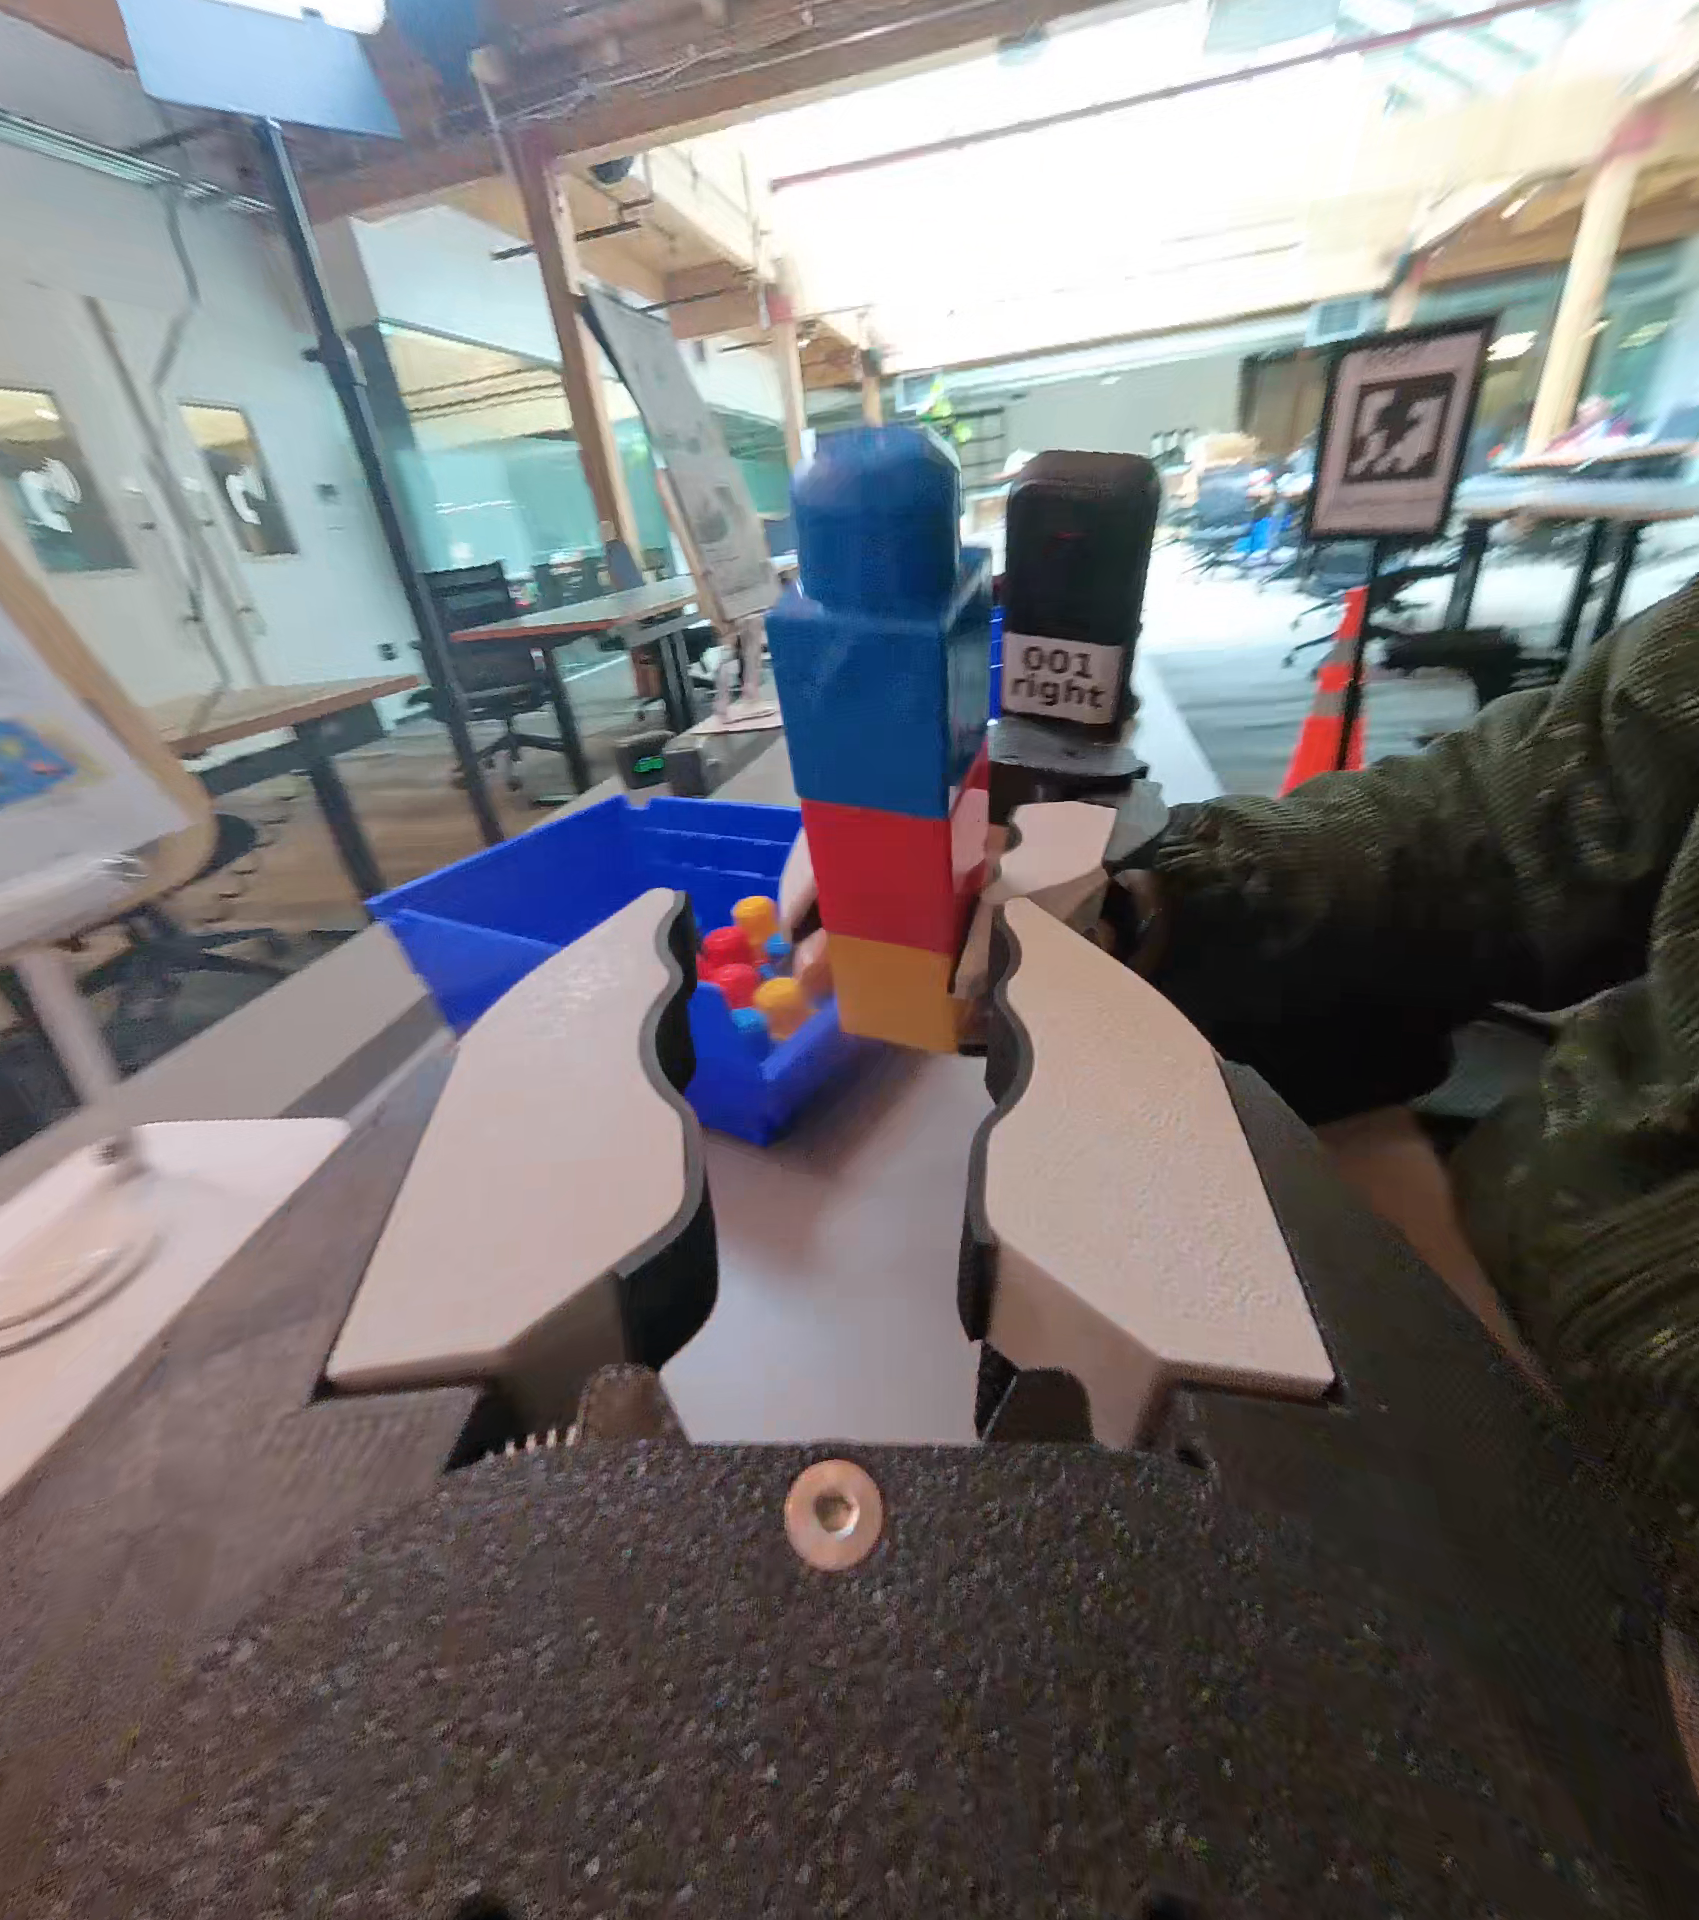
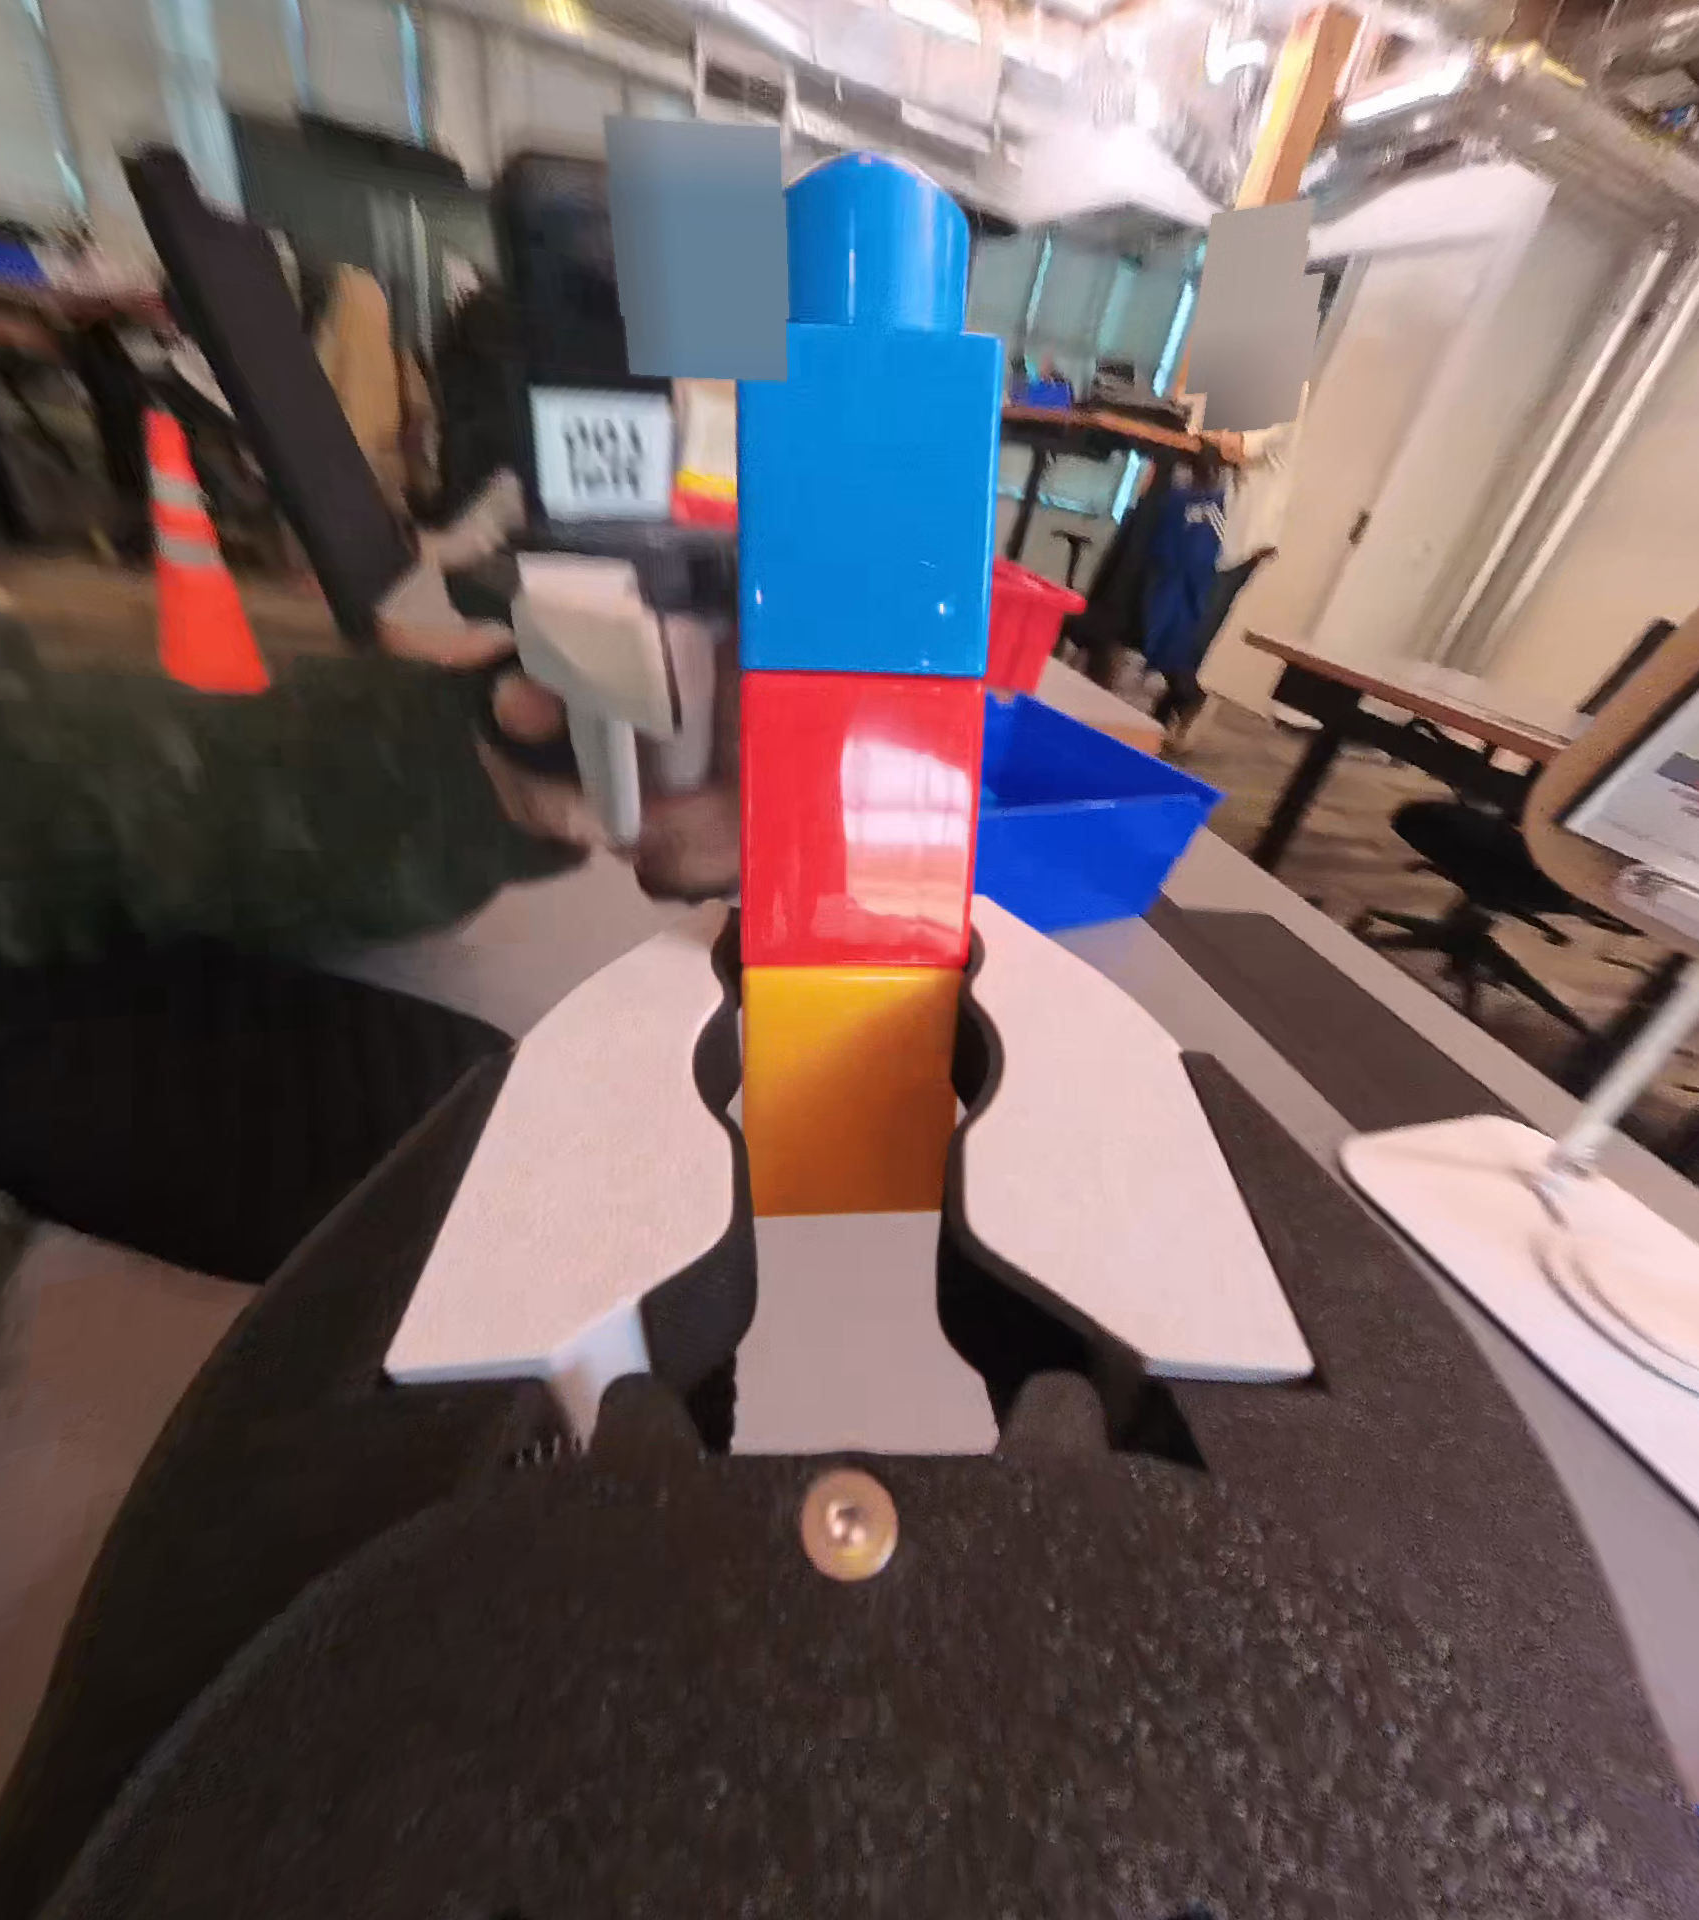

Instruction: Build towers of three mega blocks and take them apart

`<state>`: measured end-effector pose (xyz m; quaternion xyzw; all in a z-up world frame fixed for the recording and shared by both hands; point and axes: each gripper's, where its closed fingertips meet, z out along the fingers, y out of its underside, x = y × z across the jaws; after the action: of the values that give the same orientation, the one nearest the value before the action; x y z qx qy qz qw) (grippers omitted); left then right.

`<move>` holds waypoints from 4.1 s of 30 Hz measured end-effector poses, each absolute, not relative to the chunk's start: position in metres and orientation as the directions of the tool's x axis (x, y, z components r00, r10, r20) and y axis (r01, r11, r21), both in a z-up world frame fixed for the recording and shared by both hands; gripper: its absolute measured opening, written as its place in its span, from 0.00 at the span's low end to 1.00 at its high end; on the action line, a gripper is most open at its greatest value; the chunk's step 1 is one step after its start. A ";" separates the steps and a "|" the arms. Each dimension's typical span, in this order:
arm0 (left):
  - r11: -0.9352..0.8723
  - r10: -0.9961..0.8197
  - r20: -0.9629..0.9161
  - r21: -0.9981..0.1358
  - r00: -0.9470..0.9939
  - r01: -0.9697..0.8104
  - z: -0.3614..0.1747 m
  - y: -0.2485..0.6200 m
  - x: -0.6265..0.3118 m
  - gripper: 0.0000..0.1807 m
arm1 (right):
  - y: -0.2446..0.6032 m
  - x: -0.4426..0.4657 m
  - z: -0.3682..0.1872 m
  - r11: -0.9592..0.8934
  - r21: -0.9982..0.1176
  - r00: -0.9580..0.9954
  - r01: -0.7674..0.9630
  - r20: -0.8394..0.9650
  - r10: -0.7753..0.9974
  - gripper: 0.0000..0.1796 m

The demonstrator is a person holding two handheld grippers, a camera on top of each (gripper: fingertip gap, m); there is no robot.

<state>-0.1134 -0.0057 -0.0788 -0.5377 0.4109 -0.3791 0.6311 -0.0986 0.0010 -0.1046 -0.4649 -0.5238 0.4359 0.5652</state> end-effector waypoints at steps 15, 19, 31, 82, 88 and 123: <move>0.083 -0.879 -0.240 -0.928 0.412 -0.364 -0.145 0.011 -0.102 0.21 | 0.004 -0.099 -0.136 0.132 -0.973 -0.007 0.189 0.134 0.991 0.31; 0.089 -0.835 -0.411 -0.757 0.366 -0.647 -0.191 0.020 -0.115 0.21 | -0.001 -0.092 -0.134 0.260 -0.922 -0.030 0.286 0.263 0.964 0.29; 0.115 -0.794 -0.560 -0.519 0.235 -0.847 -0.227 0.023 -0.123 0.20 | -0.005 -0.090 -0.174 0.402 -0.757 -0.112 0.515 0.406 0.907 0.18; 0.052 -0.792 -0.467 -0.695 0.395 -0.717 -0.218 0.034 -0.125 0.20 | 0.043 -0.078 -0.176 0.317 -0.658 -0.153 0.683 0.296 0.943 0.32; 0.078 -0.815 -0.467 -0.673 0.342 -0.735 -0.226 0.025 -0.116 0.20 | 0.009 -0.123 -0.198 0.442 -0.648 -0.266 0.620 0.356 0.896 0.18; -0.046 -0.787 -0.363 -0.772 0.499 -0.634 -0.229 0.054 -0.153 0.20 | 0.242 0.198 -0.228 -0.418 0.057 0.399 0.907 0.209 0.893 0.17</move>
<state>-0.1527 0.0535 -0.2294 -0.7187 0.4942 -0.0795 0.4825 0.1981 0.2416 -0.2277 -0.8356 -0.5385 -0.1036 0.0329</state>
